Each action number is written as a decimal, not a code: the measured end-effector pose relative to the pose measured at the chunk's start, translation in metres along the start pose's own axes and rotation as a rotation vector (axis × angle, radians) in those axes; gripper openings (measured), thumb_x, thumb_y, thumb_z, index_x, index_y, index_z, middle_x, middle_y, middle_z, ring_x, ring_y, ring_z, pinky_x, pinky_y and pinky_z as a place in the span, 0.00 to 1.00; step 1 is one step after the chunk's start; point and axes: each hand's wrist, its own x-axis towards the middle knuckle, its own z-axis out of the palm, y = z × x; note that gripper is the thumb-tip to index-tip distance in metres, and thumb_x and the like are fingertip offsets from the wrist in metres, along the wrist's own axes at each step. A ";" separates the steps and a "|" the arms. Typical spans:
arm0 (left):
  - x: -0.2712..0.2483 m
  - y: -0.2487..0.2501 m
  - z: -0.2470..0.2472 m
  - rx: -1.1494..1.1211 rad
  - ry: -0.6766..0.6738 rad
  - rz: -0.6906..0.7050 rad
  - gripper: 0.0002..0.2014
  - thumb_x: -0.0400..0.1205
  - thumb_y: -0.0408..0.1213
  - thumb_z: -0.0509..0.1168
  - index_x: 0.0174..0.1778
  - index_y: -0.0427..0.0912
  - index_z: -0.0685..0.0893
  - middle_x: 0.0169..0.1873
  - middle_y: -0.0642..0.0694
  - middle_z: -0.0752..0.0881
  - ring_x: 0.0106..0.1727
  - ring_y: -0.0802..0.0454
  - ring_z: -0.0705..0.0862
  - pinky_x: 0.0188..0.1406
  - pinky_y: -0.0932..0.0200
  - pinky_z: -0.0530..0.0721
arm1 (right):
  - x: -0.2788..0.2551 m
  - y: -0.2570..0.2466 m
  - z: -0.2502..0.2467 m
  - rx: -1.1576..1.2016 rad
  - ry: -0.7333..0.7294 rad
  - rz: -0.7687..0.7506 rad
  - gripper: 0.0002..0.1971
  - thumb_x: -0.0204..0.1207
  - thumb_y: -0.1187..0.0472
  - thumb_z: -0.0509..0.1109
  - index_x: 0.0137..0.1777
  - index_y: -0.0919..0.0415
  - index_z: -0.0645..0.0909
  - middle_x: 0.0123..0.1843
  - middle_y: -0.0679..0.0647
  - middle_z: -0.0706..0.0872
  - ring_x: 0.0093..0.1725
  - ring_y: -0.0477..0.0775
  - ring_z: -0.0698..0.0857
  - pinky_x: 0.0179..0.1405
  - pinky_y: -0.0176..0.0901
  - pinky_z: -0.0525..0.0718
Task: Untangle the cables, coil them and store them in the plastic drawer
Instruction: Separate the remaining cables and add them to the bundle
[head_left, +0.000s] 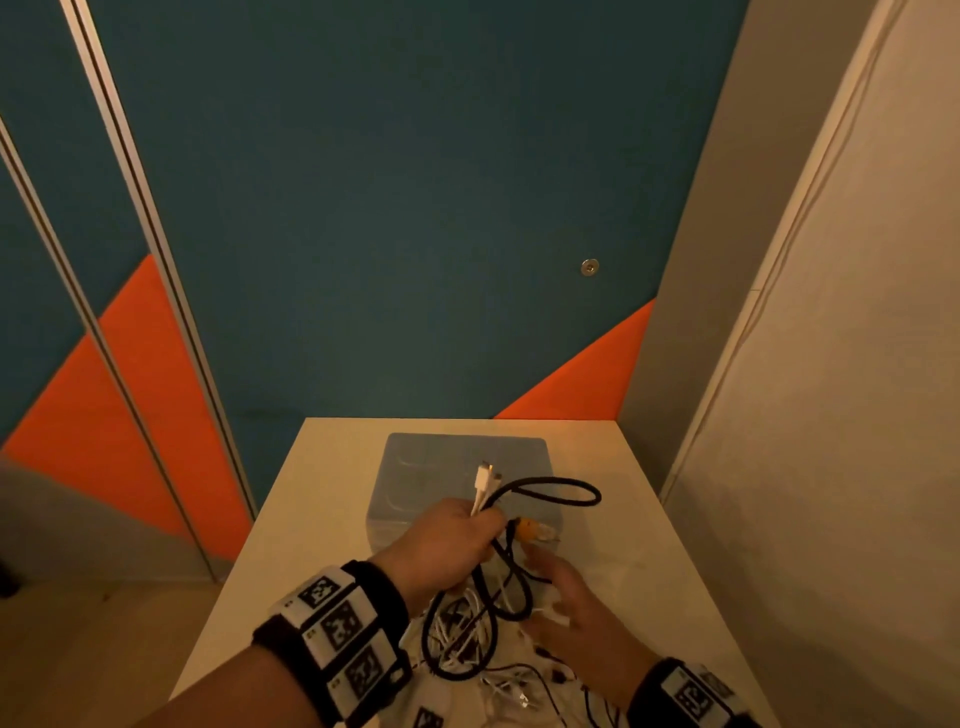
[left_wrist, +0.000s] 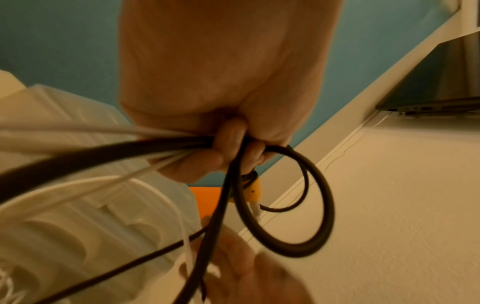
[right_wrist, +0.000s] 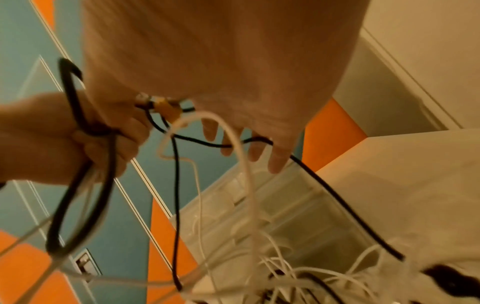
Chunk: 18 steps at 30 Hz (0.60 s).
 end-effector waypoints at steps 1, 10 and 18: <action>0.001 -0.002 0.003 -0.020 0.000 -0.009 0.15 0.83 0.45 0.61 0.30 0.45 0.73 0.21 0.52 0.71 0.21 0.54 0.66 0.24 0.59 0.64 | 0.002 -0.006 0.000 0.012 0.068 -0.057 0.19 0.74 0.42 0.72 0.64 0.31 0.74 0.66 0.31 0.74 0.67 0.32 0.74 0.58 0.24 0.73; 0.005 -0.006 0.017 0.011 0.037 0.007 0.16 0.84 0.44 0.62 0.30 0.45 0.72 0.22 0.51 0.71 0.22 0.55 0.66 0.25 0.58 0.63 | 0.019 -0.028 0.011 -0.048 0.468 -0.192 0.16 0.71 0.63 0.78 0.39 0.36 0.86 0.47 0.45 0.86 0.49 0.39 0.84 0.53 0.32 0.81; 0.004 -0.010 0.014 0.098 -0.073 0.048 0.13 0.85 0.44 0.62 0.35 0.45 0.77 0.22 0.55 0.72 0.22 0.58 0.68 0.24 0.61 0.65 | 0.022 -0.024 0.006 0.146 0.363 -0.074 0.11 0.76 0.64 0.73 0.38 0.47 0.91 0.35 0.55 0.88 0.34 0.49 0.81 0.37 0.42 0.80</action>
